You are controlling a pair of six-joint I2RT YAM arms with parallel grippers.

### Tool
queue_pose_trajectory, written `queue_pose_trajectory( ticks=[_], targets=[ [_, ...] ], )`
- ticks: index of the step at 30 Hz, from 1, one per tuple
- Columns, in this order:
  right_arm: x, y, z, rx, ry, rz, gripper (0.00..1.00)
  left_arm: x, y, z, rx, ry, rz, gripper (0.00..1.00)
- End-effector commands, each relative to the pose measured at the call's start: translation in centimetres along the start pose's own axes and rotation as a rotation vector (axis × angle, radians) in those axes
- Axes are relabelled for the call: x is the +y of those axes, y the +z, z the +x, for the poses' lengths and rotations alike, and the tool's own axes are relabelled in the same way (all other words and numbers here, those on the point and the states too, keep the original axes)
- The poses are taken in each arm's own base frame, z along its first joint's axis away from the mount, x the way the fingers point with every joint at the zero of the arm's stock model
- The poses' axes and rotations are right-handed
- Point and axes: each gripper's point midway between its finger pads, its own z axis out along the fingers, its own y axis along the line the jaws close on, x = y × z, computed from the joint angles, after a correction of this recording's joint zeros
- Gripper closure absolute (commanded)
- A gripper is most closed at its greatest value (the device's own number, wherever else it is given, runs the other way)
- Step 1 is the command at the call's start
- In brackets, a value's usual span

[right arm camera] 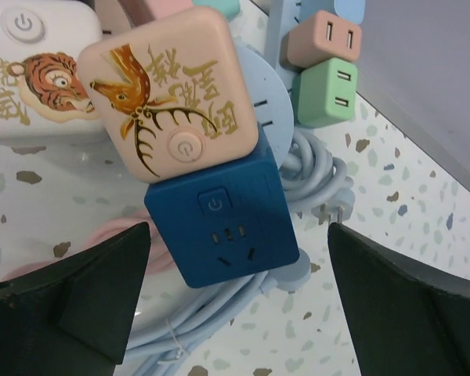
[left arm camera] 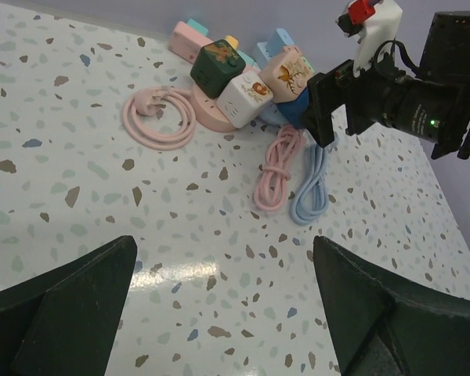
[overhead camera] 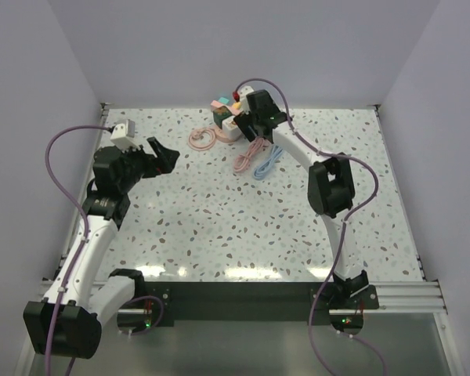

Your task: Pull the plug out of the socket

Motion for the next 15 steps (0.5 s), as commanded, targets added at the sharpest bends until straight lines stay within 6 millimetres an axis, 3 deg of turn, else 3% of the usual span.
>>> queue_pose_trajectory(
  ticks=[1,7,10,11,12,15],
  targets=[
    [0.4,0.6,-1.7,-0.06,0.012,-0.102,0.01,0.4,-0.1,0.2,0.007,0.023,-0.015,0.0],
    [1.9,2.9,-0.5,-0.037,0.059,-0.134,0.03,0.9,0.6,0.5,0.03,0.028,-0.03,0.0],
    [1.3,3.7,0.2,-0.019,0.091,-0.065,0.14,0.8,0.8,0.5,0.03,0.024,-0.029,0.0],
    [0.9,3.7,0.1,-0.022,0.106,-0.041,0.21,0.8,0.8,0.5,0.031,0.024,-0.027,0.0],
    [0.2,3.7,0.1,-0.02,0.116,-0.007,0.48,0.8,0.8,0.5,0.03,0.024,-0.025,0.0],
    [-1.4,2.4,-1.4,-0.058,0.158,0.047,0.85,0.8,0.7,0.7,0.033,0.022,-0.025,0.0]
  ],
)
